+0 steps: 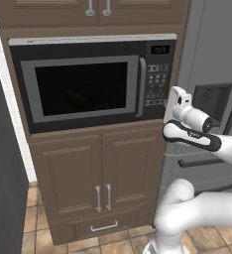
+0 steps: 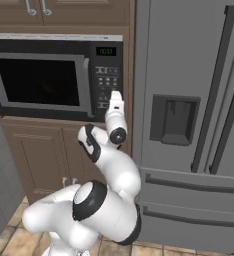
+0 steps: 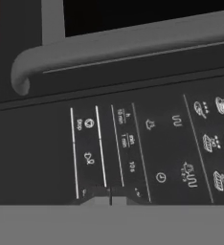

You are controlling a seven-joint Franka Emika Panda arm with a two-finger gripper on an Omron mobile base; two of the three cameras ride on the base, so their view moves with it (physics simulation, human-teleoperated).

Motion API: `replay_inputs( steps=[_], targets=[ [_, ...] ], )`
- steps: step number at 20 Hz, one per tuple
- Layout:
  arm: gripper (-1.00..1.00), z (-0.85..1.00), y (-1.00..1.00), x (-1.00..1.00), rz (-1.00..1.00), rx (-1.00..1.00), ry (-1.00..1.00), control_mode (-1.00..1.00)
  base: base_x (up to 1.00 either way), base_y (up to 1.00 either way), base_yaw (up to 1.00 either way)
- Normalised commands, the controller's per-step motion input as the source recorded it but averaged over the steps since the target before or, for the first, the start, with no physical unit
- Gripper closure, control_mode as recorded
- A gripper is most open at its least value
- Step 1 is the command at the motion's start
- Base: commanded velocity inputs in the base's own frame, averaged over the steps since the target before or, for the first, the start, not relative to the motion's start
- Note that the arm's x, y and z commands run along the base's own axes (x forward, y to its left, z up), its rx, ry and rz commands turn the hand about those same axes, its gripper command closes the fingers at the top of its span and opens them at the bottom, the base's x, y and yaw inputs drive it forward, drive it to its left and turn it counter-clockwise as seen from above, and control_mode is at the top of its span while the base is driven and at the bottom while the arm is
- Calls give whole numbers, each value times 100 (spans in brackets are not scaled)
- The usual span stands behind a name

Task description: Pick the corn from the sink and place it in the bowl. Then pick the bowl and place it in the microwave. Then close the microwave door and press the start button.

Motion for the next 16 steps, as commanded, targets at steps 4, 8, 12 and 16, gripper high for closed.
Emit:
replay_inputs(
  steps=[4, 8, 12, 16],
  targets=[
    [100, -19, 0, 47, 0, 0, 0, -100, 0, 0, 0],
    [100, -21, 0, 58, 0, 0, 0, -100, 0, 0, 0],
    [100, -17, 0, 59, 0, 0, 0, -100, 0, 0, 0],
    [100, -10, -4, 37, 0, 0, 0, -100, 0, 0, 0]
  ],
)
